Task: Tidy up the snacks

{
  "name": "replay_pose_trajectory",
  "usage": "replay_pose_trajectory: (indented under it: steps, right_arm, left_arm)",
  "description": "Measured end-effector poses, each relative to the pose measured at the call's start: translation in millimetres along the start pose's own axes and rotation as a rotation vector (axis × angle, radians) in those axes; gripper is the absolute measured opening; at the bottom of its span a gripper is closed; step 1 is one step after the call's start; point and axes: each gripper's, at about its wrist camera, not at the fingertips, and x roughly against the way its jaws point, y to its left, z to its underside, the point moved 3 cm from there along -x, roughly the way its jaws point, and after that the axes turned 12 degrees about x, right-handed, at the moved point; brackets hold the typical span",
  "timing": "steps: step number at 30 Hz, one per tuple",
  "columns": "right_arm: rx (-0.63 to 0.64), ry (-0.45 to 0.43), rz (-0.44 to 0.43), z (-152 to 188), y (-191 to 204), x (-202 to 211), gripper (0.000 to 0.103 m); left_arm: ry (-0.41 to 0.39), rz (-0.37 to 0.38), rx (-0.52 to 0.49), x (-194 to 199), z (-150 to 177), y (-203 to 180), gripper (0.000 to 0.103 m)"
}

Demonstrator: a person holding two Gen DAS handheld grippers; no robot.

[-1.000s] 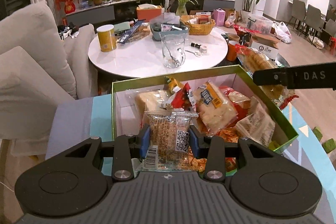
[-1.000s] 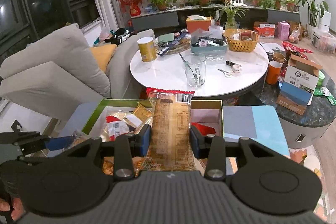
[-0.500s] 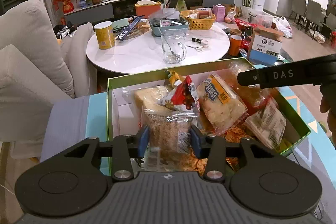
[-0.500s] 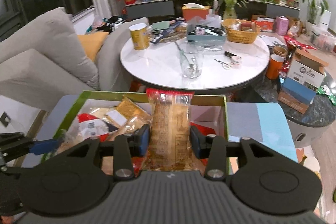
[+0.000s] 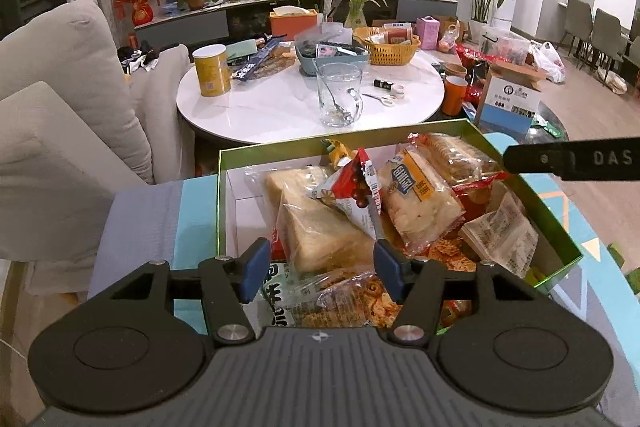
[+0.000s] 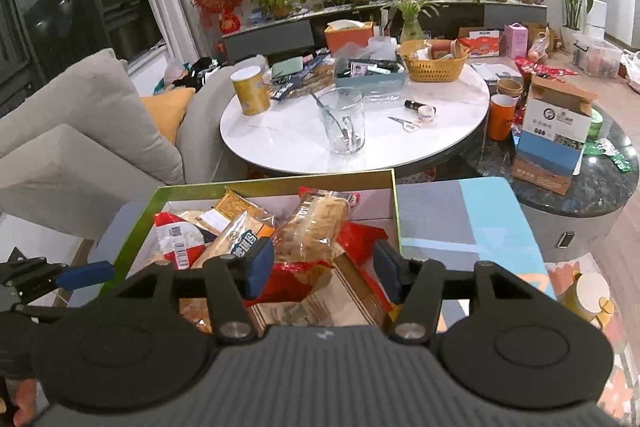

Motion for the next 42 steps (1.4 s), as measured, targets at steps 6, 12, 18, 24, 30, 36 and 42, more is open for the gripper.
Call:
replay_pose_trajectory:
  steps: [6,12,18,24,30,36,42]
  right_arm:
    - [-0.002,-0.009,0.0,6,2,17,0.07]
    - [0.019,-0.04,-0.01,12,10,40,0.07]
    - [0.042,-0.075,-0.007,25,21,66,0.07]
    - [0.045,-0.077,-0.022,44,31,83,0.07]
    - [0.06,-0.092,-0.029,59,42,99,0.07]
    - [0.025,-0.097,-0.05,74,47,107,0.07]
    - [0.016,-0.095,-0.053,84,51,113,0.07]
  left_arm:
    - [-0.025,0.013,0.003,22,3,-6,0.059]
    - [-0.078,0.021,0.002,49,6,-15,0.069]
    - [-0.131,0.018,0.03,78,14,-17,0.076]
    - [-0.136,0.045,0.05,97,29,-19,0.079]
    - [-0.158,0.016,0.055,114,44,-19,0.079]
    - [-0.174,-0.014,0.023,129,58,-25,0.079]
    - [-0.171,-0.012,0.034,137,69,-28,0.079]
